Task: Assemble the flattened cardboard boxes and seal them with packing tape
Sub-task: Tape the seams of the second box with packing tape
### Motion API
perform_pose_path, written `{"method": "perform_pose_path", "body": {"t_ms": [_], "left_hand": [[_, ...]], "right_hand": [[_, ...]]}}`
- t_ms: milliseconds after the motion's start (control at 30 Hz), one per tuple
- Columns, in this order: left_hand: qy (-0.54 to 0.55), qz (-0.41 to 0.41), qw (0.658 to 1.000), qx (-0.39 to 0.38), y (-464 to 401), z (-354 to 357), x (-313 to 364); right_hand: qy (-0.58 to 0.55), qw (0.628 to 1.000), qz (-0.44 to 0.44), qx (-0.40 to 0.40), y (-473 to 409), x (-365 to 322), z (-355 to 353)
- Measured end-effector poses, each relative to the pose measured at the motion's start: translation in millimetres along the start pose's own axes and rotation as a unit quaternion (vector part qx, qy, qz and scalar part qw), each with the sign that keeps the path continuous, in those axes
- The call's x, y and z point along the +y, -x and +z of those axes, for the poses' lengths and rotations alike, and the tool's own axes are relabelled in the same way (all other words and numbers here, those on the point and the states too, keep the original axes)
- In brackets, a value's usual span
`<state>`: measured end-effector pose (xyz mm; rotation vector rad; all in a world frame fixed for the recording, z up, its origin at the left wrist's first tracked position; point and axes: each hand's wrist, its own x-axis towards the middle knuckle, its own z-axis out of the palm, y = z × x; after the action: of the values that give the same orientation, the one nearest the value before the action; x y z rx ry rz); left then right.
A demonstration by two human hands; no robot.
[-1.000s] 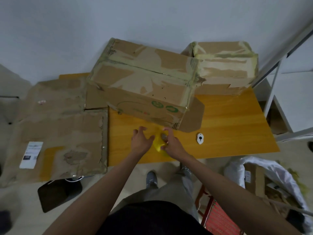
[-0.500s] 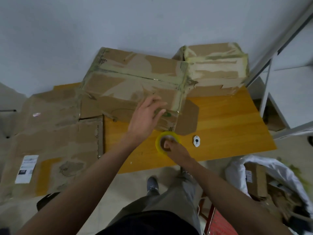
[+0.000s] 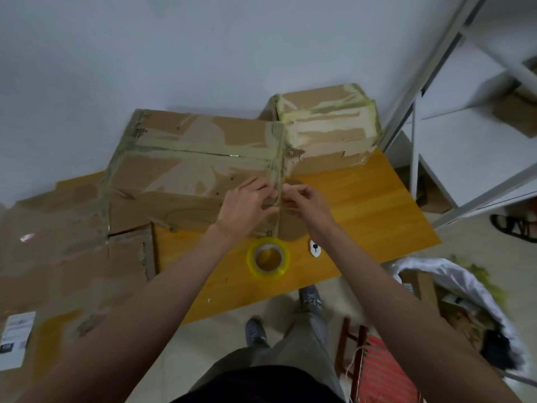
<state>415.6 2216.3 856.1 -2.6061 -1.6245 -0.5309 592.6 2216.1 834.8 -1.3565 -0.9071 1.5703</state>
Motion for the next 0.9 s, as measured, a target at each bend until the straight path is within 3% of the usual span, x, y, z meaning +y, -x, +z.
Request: {"method": "perform_pose_path", "body": {"t_ms": [300, 500, 567, 633, 733, 900], "left_hand": [[0.006, -0.082, 0.996, 0.034, -3, 1, 17], [-0.069, -0.154, 0.985, -0.021, -11, 3, 44], [-0.078, -0.150, 0.985, -0.035, -13, 3, 46], [-0.093, -0.144, 0.983, -0.058, -13, 2, 45], [-0.171, -0.090, 0.977, -0.088, -10, 3, 37], [-0.206, 0.005, 0.967, -0.153, -11, 0, 27]], "right_hand": [[-0.144, 0.982, 0.120, 0.001, -16, 2, 15], [-0.038, 0.992, 0.117, 0.037, -25, -10, 11], [0.011, 0.994, 0.083, 0.065, -29, -11, 11], [0.075, 0.990, -0.005, 0.119, -34, -10, 15], [0.192, 0.962, -0.121, 0.154, -31, -15, 27], [0.244, 0.955, -0.124, 0.115, -22, -9, 28]]}}
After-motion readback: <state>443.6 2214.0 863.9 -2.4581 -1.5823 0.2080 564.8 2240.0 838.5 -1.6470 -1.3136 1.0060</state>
